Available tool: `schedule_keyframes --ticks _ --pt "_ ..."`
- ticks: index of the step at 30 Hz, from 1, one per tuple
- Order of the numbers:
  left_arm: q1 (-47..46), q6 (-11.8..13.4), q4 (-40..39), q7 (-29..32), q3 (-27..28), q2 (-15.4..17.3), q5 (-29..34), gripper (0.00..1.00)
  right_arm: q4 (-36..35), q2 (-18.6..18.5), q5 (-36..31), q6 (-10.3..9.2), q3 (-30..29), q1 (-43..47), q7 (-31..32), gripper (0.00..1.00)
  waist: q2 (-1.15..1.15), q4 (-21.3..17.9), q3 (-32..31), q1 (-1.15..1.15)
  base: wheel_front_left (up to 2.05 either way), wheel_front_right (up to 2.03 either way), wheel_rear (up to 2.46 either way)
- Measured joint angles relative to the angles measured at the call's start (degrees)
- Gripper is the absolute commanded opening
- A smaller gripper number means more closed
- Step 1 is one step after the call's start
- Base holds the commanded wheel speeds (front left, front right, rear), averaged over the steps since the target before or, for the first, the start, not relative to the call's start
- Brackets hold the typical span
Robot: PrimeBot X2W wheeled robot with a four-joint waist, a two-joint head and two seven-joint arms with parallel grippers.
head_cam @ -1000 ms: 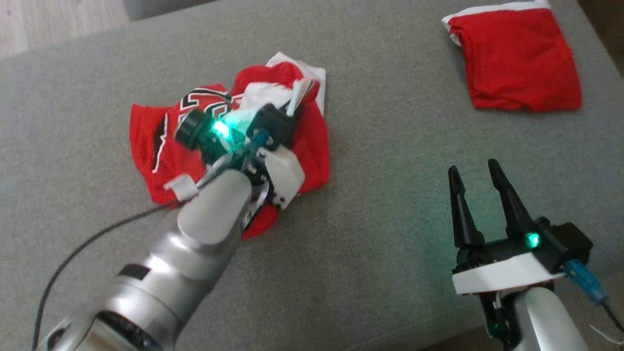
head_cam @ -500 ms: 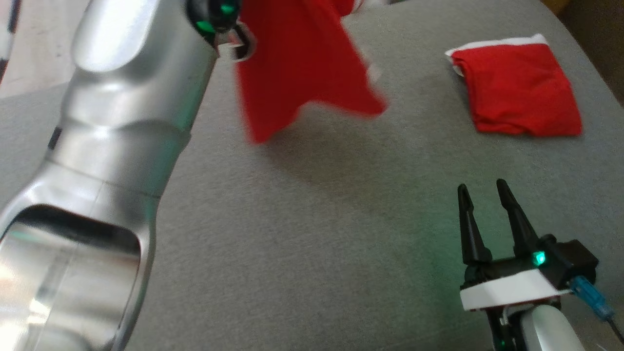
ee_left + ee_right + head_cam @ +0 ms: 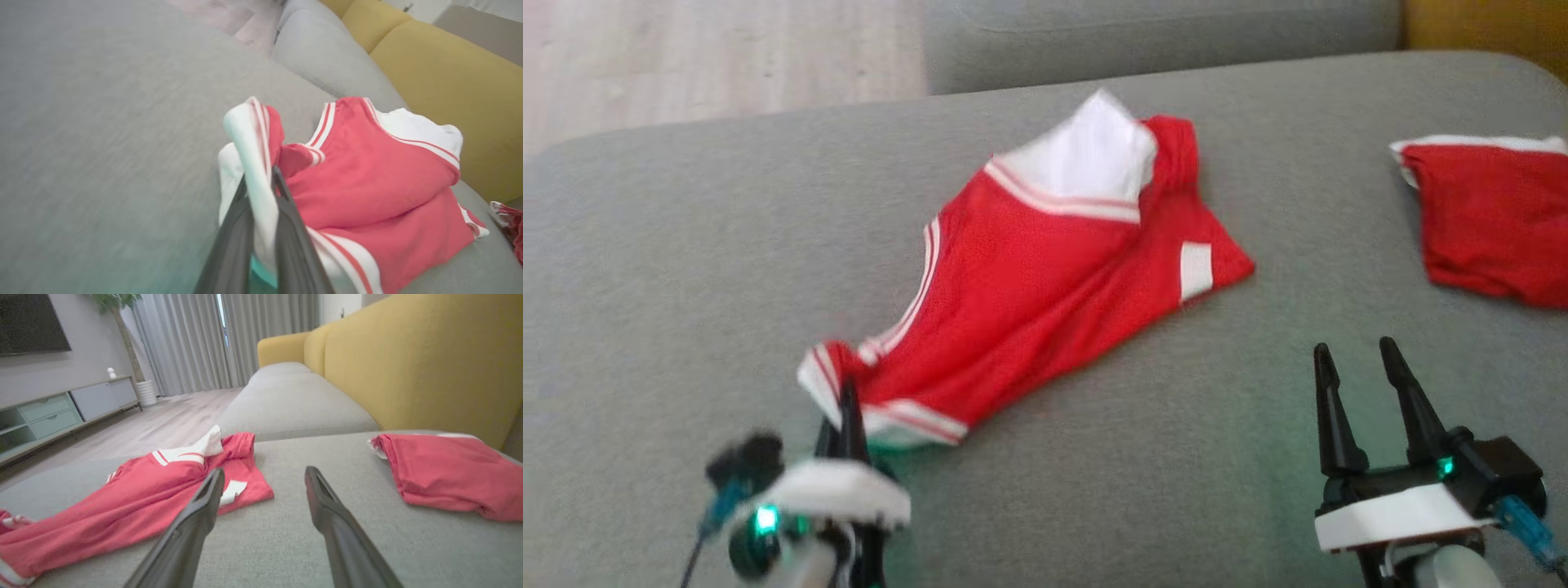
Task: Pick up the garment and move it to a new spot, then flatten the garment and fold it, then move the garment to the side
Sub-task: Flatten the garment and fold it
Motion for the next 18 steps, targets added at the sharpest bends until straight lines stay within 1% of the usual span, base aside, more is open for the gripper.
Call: schedule_keyframes --ticks 5,6,7,8,11,13,15,16,18 --pt "11.29 -1.14 -7.91 -0.24 1.93 -0.87 0.6 0.0 -0.03 0.0 -0.63 0.0 -0.83 0.73 0.0 1.0 0.0 3.66 -1.14 0.0 0.0 0.0 0.0" --pt "12.96 -1.13 -9.33 -0.24 1.78 -0.98 0.88 0.09 -0.02 0.0 -0.75 0.0 -0.92 1.05 0.0 1.0 0.0 4.32 -1.37 0.0 0.0 0.0 0.0" --pt "14.49 -1.04 -10.59 -0.25 1.52 -1.04 1.44 0.45 -0.02 0.0 -0.85 0.0 -0.91 1.22 0.0 1.0 0.0 4.93 -1.58 0.0 0.0 0.0 0.0" --pt "15.78 -0.93 -11.8 -0.24 1.16 -0.91 2.5 1.0 -0.02 -0.01 -0.86 0.0 -0.82 1.31 0.0 1.0 0.0 5.5 -1.77 0.0 0.0 0.0 0.0" --pt "17.63 2.42 -16.64 -0.24 0.6 0.51 7.43 1.0 -0.02 0.01 -0.96 0.0 -0.13 1.3 0.0 1.0 0.0 6.69 -2.3 0.0 0.0 0.0 0.0" --pt "17.23 5.28 -21.16 -0.24 1.09 2.79 12.0 1.0 -0.02 0.01 -0.97 0.0 0.12 1.36 0.0 1.0 0.0 6.93 -2.64 0.0 0.0 0.0 0.0" --pt "15.9 7.65 -24.98 -0.24 1.64 5.41 16.17 1.0 -0.02 0.01 -0.97 0.0 0.43 1.44 0.0 1.0 0.0 6.7 -2.72 0.0 0.0 0.0 0.0" --pt "14.89 8.56 -26.55 -0.24 1.59 6.66 18.15 1.0 -0.01 0.01 -0.97 -0.01 0.57 1.51 0.0 1.0 0.0 6.49 -2.69 0.0 0.0 0.0 0.0" --pt "12.24 9.11 -28.77 0.48 1.08 8.1 20.68 1.0 -0.01 0.01 -1.01 0.0 0.77 1.54 0.0 1.0 0.0 6.1 -2.38 0.0 0.0 0.0 0.0"
